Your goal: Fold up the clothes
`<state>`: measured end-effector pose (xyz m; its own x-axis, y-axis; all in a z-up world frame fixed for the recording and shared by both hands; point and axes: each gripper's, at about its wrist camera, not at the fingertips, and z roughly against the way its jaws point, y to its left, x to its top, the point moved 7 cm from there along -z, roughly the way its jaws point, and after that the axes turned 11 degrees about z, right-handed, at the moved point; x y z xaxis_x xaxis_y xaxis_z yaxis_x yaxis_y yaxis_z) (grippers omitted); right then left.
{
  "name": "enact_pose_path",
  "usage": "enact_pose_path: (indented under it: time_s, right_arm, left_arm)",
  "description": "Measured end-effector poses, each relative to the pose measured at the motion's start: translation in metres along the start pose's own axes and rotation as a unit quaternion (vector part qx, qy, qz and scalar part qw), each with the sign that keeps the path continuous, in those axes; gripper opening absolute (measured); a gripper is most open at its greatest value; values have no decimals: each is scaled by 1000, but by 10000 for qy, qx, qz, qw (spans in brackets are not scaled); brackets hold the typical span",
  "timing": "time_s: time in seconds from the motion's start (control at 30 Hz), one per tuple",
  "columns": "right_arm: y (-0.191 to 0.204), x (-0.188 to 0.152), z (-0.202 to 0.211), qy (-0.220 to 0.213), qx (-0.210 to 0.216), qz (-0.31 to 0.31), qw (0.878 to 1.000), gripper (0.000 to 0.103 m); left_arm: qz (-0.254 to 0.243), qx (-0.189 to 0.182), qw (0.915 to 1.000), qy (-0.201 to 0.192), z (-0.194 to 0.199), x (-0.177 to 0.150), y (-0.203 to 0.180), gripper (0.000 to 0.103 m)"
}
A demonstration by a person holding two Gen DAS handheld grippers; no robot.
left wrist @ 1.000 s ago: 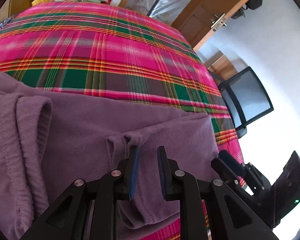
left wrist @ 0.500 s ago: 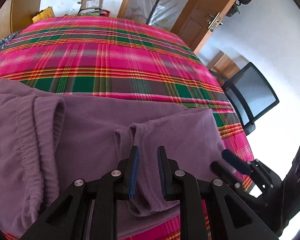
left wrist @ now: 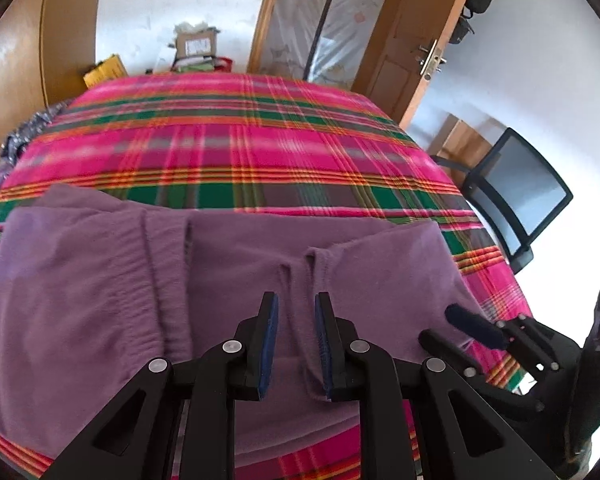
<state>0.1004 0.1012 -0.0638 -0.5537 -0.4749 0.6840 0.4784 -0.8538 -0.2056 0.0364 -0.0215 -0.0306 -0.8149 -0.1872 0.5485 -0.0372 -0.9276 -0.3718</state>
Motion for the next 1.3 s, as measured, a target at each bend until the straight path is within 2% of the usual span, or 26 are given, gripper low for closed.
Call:
enact_pose_path:
  time_s: [0.17,0.23,0.33,0.43,0.5,0.53,0.6,0.7,0.77,0.83,0.9,0.97,1.03,1.17,1.3]
  right_arm:
    - [3,-3,-6,186,-77,-43,9998,31]
    - [5,0,-2,213,-181,-26,9996,31]
    - [16,15,13,-97,-173,110,9997,31]
    - [39,36,30,-551,-15,400,9977,31]
    - [60,49,35,-776,194,647,9947,32]
    - [71,55,37,-874,307,771,9927,37]
    - [95,68,39,-1057,563,1027,9875,43]
    - [131,78,33,-1124,954,1317,9803,43]
    - [153,82,28,-1113,1199,1477,9754,43]
    - [178,84,24,-1116,1448,1645,9693,43]
    - [198,87,20,-1083,1661,1714,9650,43]
    - [219,91,14,-1004,1938,1748,9601,44]
    - [240,96,7,-982,2236,1802,9528,50]
    - [281,102,-1,-913,2592,2029,9398,53]
    - [312,103,-5,-938,2644,2346,9307,56]
  left_arm:
    - [-141,132,9997,-147,9,-3,7,20]
    - [-135,3,9999,-105,17,-4,10,20]
    - [-106,-106,9996,-252,37,-3,18,20]
    - [94,-184,9991,-380,64,2,42,20]
    - [357,-222,9981,-456,80,7,62,20]
    - [501,-169,9972,-523,88,11,75,20]
    - [792,-38,9946,-665,103,20,102,28]
    - [1226,158,9885,-876,127,32,143,29]
    - [1396,250,9865,-819,130,38,166,29]
    - [1479,714,9832,-794,130,39,189,29]
    - [1449,940,9822,-743,129,38,204,29]
    - [1567,951,9812,-596,124,35,219,29]
    - [1678,1006,9795,-473,119,33,233,29]
    - [1857,1081,9763,-277,110,29,257,29]
    - [2040,1026,9734,-180,105,26,269,29]
